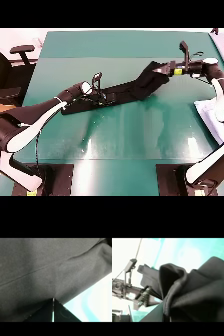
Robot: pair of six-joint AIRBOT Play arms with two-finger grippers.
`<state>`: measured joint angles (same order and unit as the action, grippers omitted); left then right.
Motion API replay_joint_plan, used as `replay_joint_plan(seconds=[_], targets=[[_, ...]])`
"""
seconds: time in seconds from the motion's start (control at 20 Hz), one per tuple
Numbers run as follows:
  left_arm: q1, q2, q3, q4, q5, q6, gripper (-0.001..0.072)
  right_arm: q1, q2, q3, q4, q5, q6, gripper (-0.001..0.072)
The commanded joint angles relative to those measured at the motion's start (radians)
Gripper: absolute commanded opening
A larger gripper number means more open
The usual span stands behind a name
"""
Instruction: Fold the shirts.
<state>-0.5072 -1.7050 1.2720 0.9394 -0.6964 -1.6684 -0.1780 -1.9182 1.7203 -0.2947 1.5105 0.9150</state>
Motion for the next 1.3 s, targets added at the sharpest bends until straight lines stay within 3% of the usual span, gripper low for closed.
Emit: replay_joint_plan(seconds=[0.0,0.45,1.25], targets=[[0.0,-0.001,-0.001,0.001,-0.003,0.001,0.0019,0.162,0.089,0.008,0.039,-0.048,0.013,0.0023],[0.0,-0.001,-0.001,0.002,-0.014,0.001,0.0019,0.467,0.232,0.008,0.041,-0.311,0.091,0.0023],[0.007,0.002,0.0,-0.002,-0.063,0.072,0.0021,0.62,0.235,0.008,0.092,-0.473,0.087,0.0023]])
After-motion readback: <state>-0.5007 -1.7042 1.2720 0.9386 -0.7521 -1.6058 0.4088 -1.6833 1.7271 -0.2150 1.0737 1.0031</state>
